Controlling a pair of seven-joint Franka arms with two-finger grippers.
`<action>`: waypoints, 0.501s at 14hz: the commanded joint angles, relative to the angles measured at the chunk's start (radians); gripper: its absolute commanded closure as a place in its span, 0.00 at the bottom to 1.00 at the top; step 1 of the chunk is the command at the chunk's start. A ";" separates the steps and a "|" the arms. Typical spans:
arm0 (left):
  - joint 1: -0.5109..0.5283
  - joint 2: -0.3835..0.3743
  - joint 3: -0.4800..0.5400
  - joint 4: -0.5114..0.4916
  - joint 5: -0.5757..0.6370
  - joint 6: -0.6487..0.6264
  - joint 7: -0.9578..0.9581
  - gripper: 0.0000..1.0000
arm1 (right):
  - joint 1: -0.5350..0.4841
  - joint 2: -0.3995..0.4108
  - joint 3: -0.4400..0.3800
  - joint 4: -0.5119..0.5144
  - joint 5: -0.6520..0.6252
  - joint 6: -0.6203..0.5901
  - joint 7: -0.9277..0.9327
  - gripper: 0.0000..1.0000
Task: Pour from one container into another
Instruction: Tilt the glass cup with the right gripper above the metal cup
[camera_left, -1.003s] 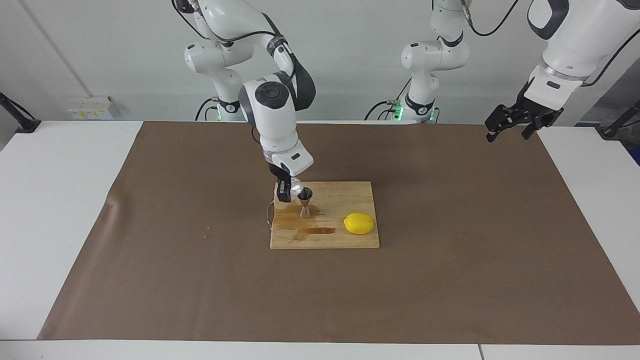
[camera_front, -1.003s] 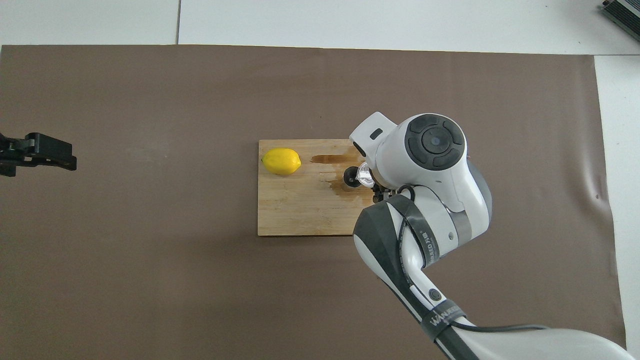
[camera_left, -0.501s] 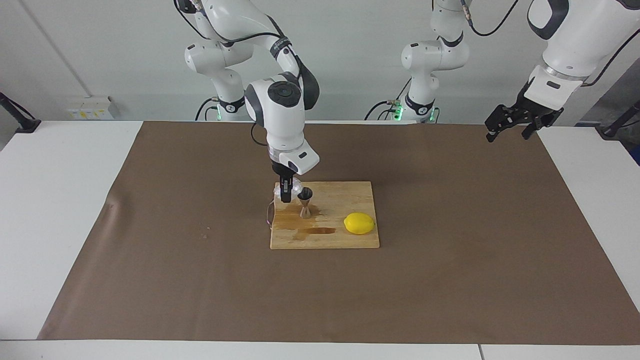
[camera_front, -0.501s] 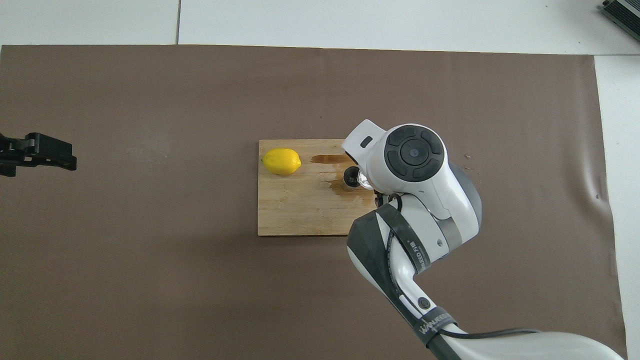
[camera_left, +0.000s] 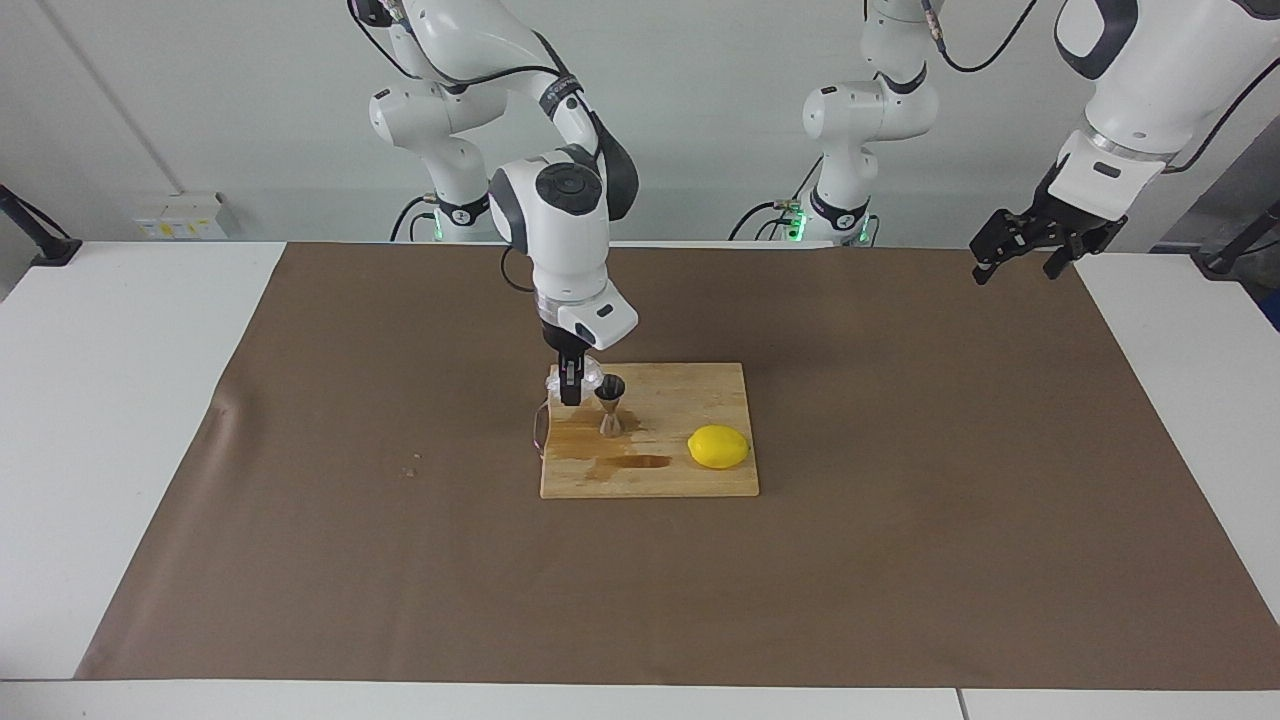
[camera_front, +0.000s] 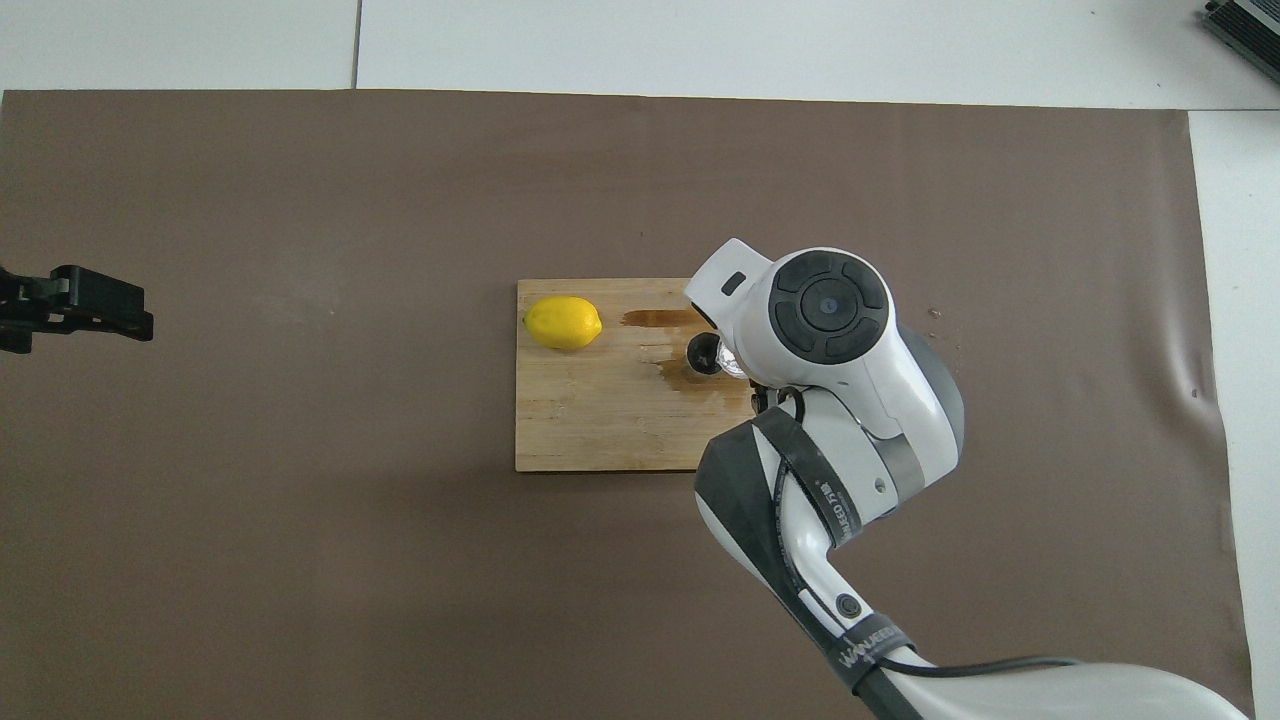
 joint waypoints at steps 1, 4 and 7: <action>0.005 -0.024 -0.002 -0.022 0.006 -0.008 -0.004 0.00 | -0.001 -0.002 0.004 -0.006 -0.039 0.028 0.015 0.64; 0.005 -0.024 -0.002 -0.023 0.006 -0.008 -0.004 0.00 | -0.002 -0.002 0.004 -0.006 -0.039 0.028 0.015 0.64; 0.004 -0.024 -0.002 -0.023 0.006 -0.008 -0.004 0.00 | -0.002 -0.002 0.004 -0.006 -0.039 0.033 0.015 0.64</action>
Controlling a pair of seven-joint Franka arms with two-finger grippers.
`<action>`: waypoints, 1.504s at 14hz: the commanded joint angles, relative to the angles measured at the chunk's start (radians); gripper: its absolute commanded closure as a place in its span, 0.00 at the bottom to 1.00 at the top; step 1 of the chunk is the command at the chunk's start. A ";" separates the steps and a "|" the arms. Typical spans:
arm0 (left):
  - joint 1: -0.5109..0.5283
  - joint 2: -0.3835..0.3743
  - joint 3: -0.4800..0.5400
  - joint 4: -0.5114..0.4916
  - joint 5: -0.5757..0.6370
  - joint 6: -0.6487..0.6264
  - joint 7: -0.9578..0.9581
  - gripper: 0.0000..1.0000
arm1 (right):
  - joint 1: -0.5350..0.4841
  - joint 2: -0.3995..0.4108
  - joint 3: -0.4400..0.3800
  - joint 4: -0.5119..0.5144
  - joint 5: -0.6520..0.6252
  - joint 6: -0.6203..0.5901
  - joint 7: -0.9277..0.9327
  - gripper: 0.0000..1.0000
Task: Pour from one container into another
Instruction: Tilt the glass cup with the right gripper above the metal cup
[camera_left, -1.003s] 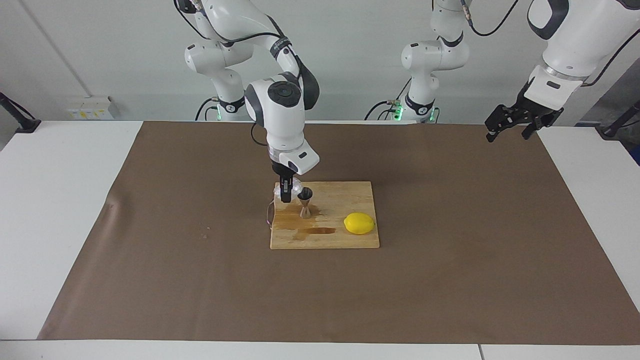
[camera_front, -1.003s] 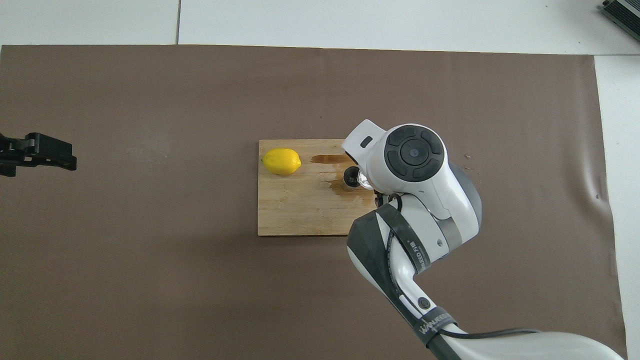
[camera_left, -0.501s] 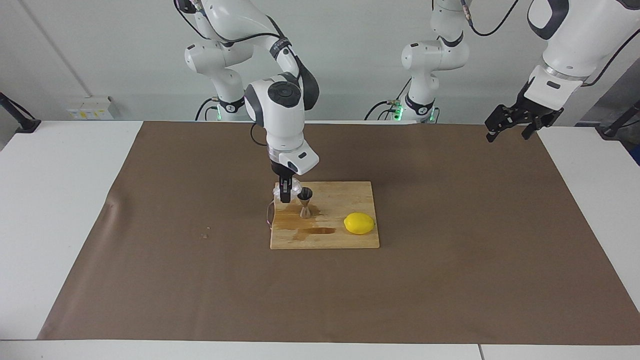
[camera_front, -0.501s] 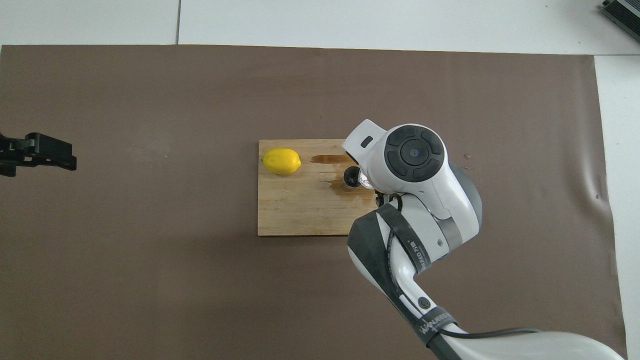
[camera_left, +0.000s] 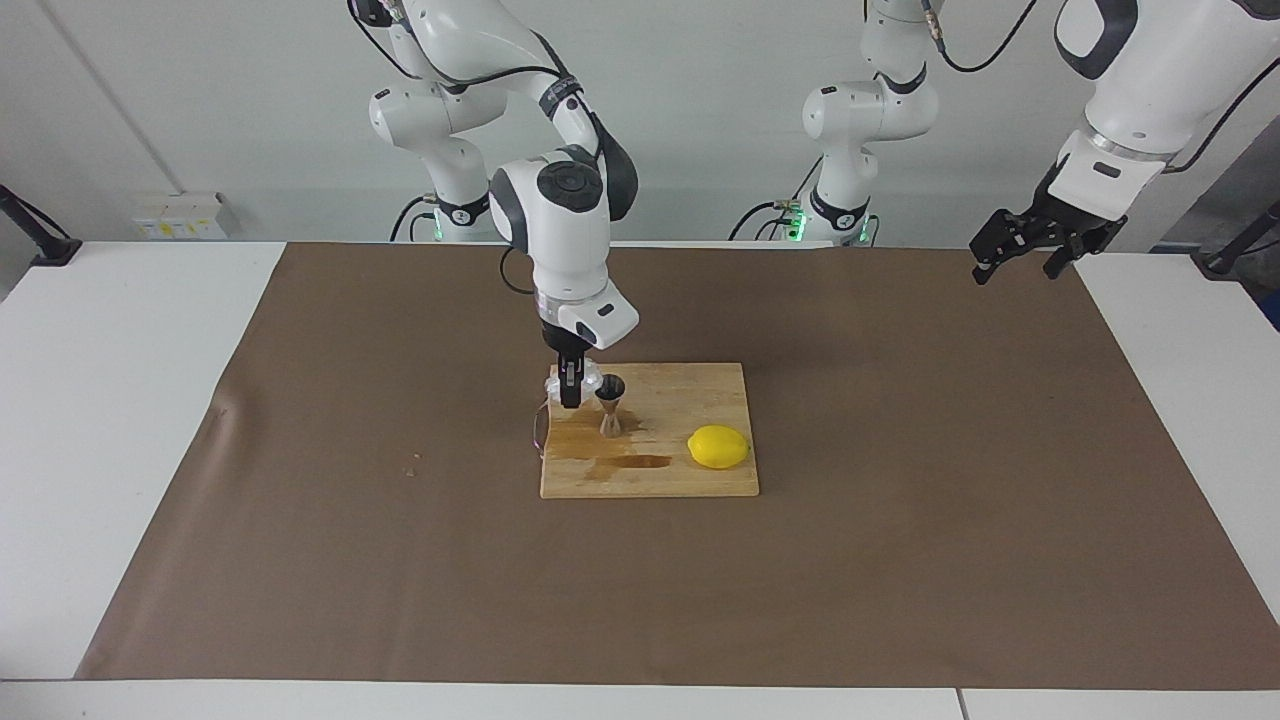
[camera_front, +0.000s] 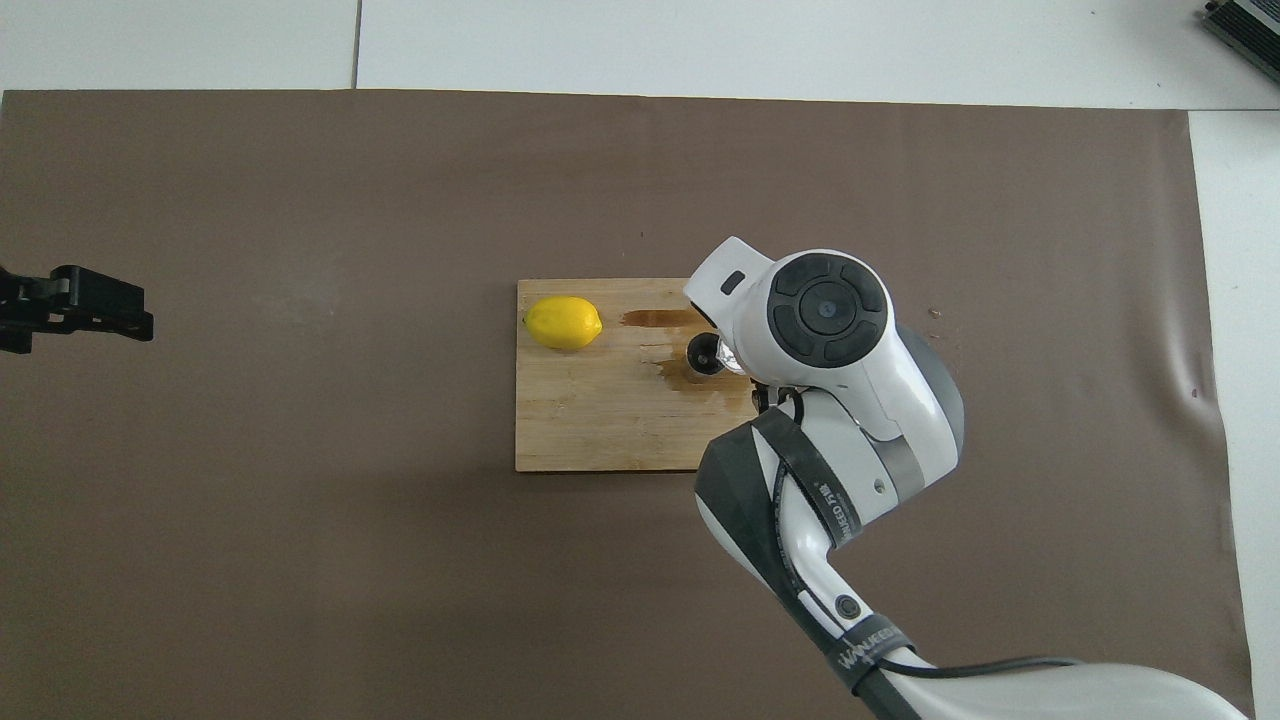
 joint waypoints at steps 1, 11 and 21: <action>0.005 -0.024 -0.002 -0.023 0.006 -0.008 -0.004 0.00 | -0.002 -0.002 0.004 -0.006 -0.031 0.023 0.015 0.64; 0.005 -0.024 -0.002 -0.023 0.006 -0.008 -0.004 0.00 | -0.005 0.003 0.004 -0.006 -0.029 0.032 0.032 0.63; 0.004 -0.024 -0.002 -0.022 0.006 -0.008 -0.004 0.00 | -0.013 0.003 0.004 -0.002 -0.009 0.032 0.040 0.63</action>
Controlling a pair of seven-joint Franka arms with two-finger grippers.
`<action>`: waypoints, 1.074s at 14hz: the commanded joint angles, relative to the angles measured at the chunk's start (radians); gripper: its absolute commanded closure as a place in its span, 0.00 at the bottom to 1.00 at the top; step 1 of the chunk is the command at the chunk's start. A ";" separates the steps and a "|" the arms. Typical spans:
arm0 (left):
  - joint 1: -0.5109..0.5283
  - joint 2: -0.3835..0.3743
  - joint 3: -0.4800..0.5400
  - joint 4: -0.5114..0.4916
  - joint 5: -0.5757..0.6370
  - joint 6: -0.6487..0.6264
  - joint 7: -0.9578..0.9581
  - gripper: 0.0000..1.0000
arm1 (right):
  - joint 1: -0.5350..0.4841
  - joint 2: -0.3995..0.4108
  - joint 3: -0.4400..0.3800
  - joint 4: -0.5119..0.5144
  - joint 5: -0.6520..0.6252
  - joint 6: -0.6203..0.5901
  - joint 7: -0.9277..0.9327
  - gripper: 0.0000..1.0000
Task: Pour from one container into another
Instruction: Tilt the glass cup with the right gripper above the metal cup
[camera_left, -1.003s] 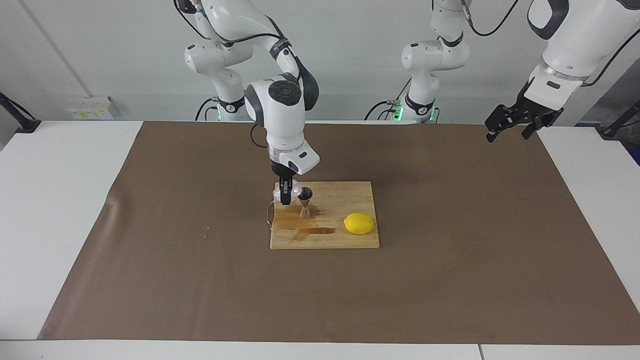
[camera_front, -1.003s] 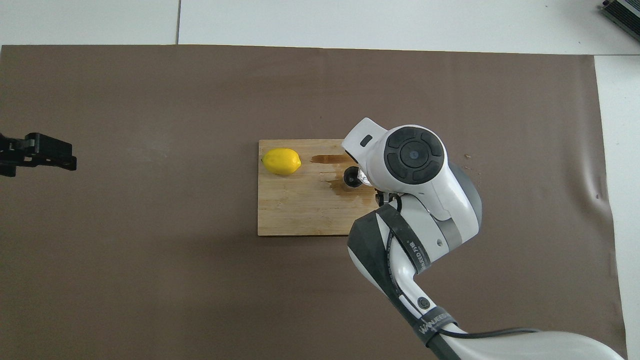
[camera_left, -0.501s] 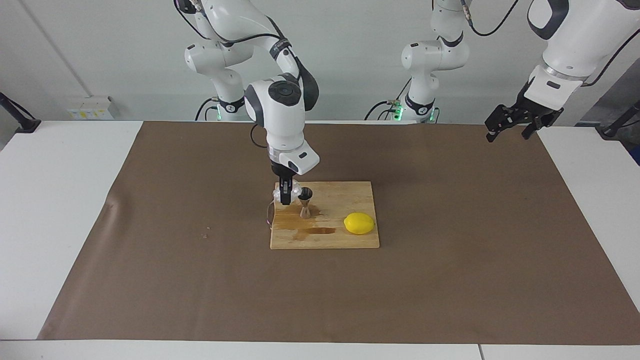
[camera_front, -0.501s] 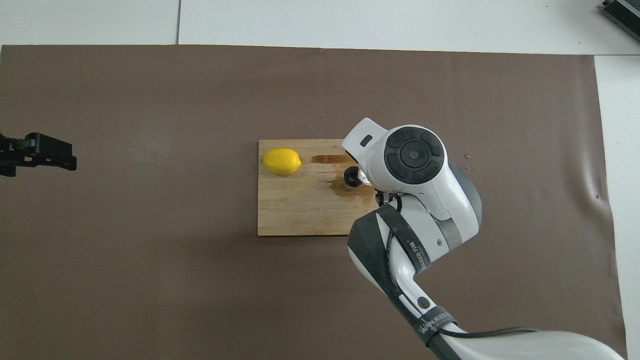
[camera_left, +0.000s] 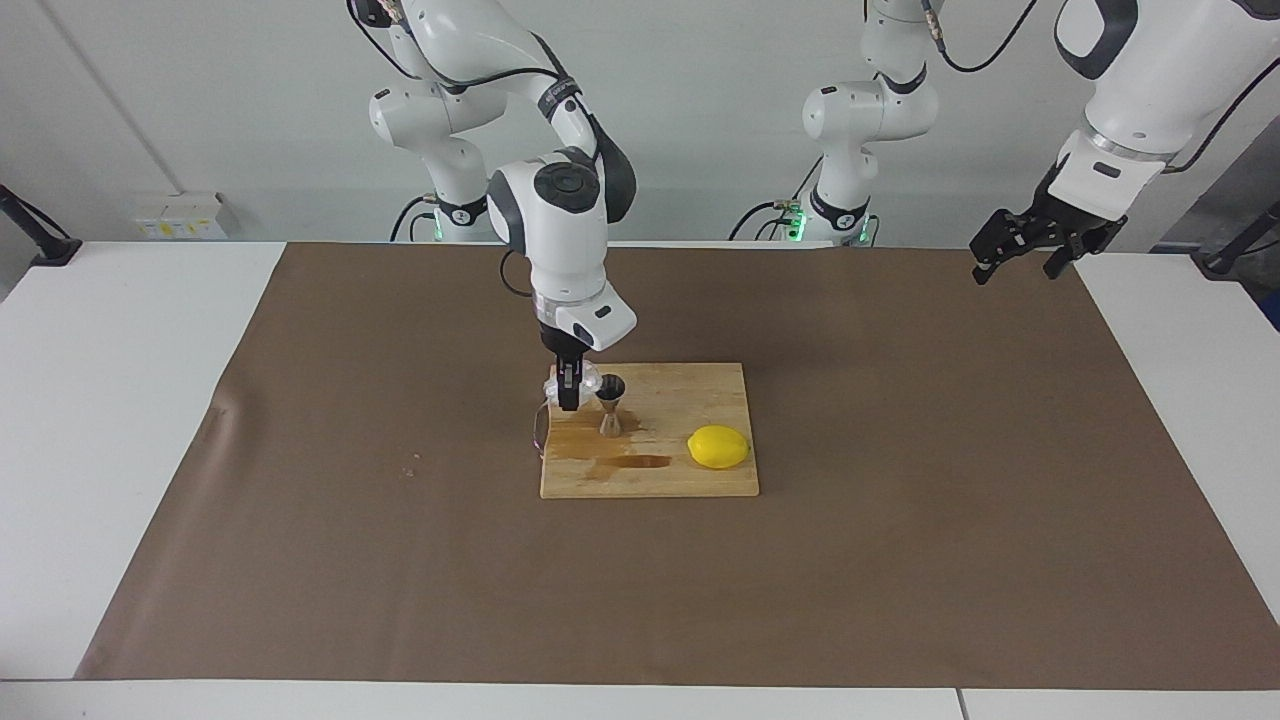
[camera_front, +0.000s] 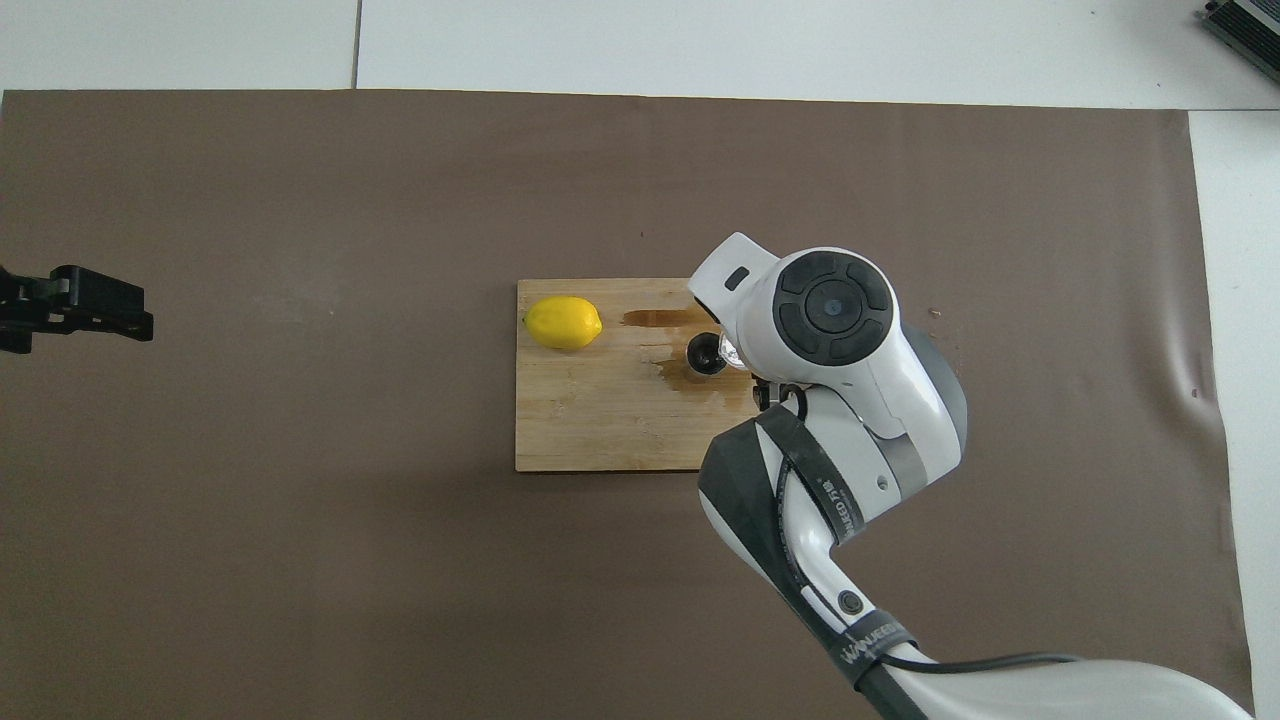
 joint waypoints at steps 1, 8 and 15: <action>0.004 -0.024 -0.002 -0.023 0.006 -0.008 -0.004 0.00 | -0.010 -0.001 0.005 0.000 -0.008 0.017 0.025 0.63; 0.004 -0.024 -0.002 -0.023 0.006 -0.008 -0.004 0.00 | -0.030 -0.005 0.005 0.005 0.066 0.019 0.024 0.63; 0.005 -0.024 -0.002 -0.023 0.006 -0.008 -0.004 0.00 | -0.037 -0.016 0.004 0.023 0.130 0.017 0.019 0.63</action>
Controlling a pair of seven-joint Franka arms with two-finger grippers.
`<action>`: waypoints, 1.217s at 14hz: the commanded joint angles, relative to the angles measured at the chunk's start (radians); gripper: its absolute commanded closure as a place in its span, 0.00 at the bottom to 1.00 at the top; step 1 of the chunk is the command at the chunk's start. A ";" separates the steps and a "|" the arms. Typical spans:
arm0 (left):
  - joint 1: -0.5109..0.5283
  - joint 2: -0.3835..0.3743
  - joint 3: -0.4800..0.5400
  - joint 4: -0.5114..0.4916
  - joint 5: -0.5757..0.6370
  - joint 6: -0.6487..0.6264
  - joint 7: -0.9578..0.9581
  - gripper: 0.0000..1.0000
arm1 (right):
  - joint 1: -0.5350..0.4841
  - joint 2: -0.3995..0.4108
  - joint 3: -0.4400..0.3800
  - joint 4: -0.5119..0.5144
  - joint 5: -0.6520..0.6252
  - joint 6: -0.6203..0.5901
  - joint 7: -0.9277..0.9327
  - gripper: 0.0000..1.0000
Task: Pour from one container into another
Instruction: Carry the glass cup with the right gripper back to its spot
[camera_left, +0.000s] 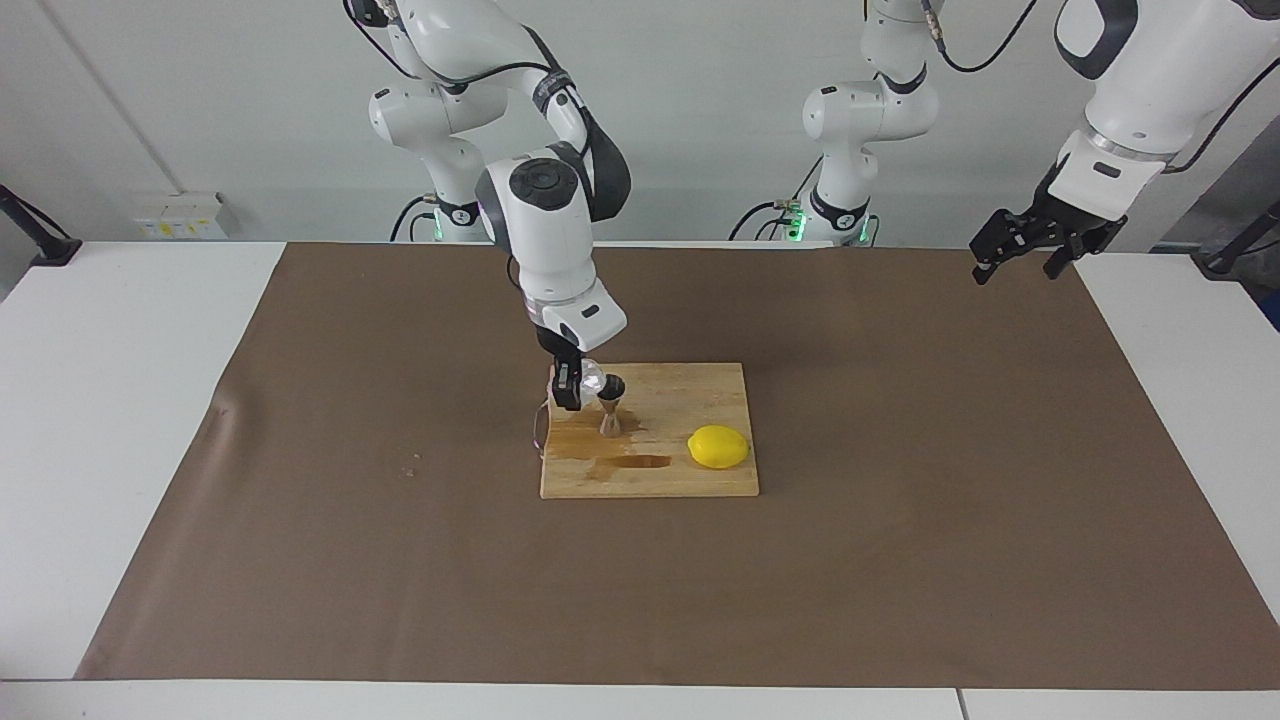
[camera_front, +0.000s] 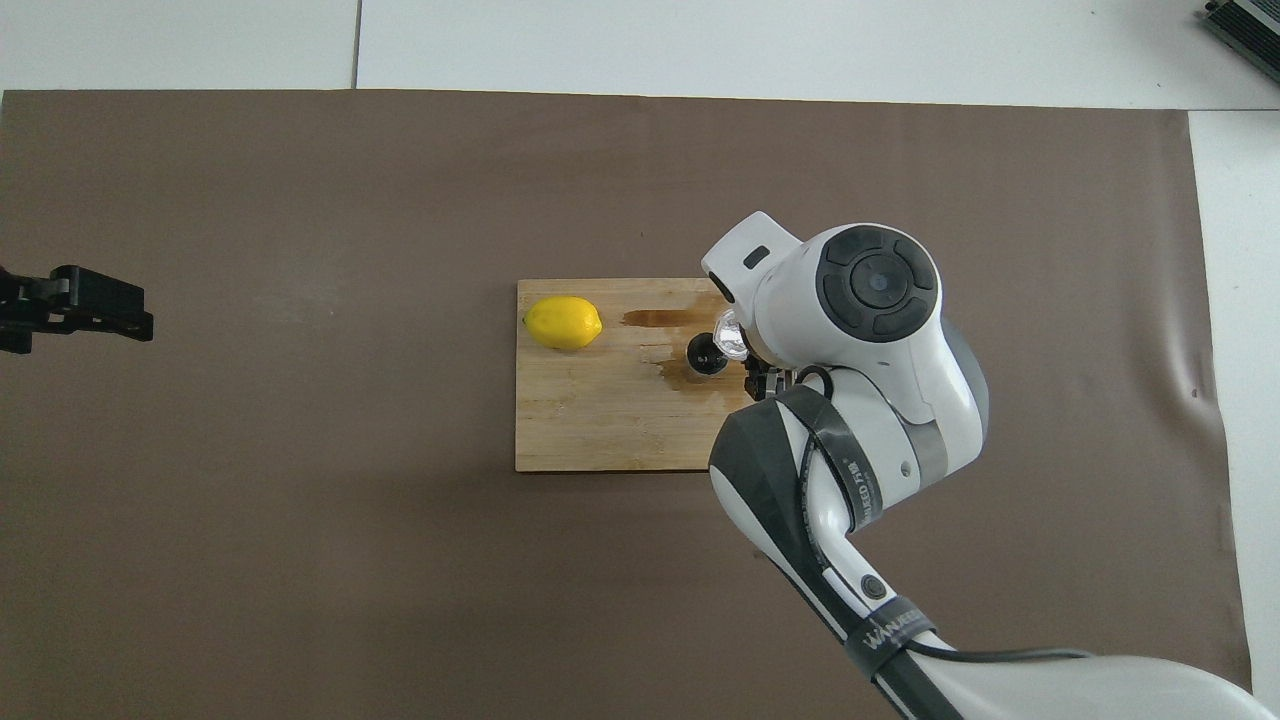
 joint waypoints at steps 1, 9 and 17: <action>0.004 -0.024 -0.002 -0.022 0.006 -0.008 -0.004 0.00 | -0.026 -0.018 0.006 0.000 0.032 0.010 0.012 0.63; 0.004 -0.024 -0.002 -0.023 0.006 -0.008 -0.005 0.00 | -0.180 -0.041 0.006 -0.009 0.361 -0.015 -0.247 0.63; 0.005 -0.024 -0.002 -0.023 0.006 -0.008 -0.004 0.00 | -0.396 -0.075 0.004 -0.178 0.507 -0.002 -0.643 0.63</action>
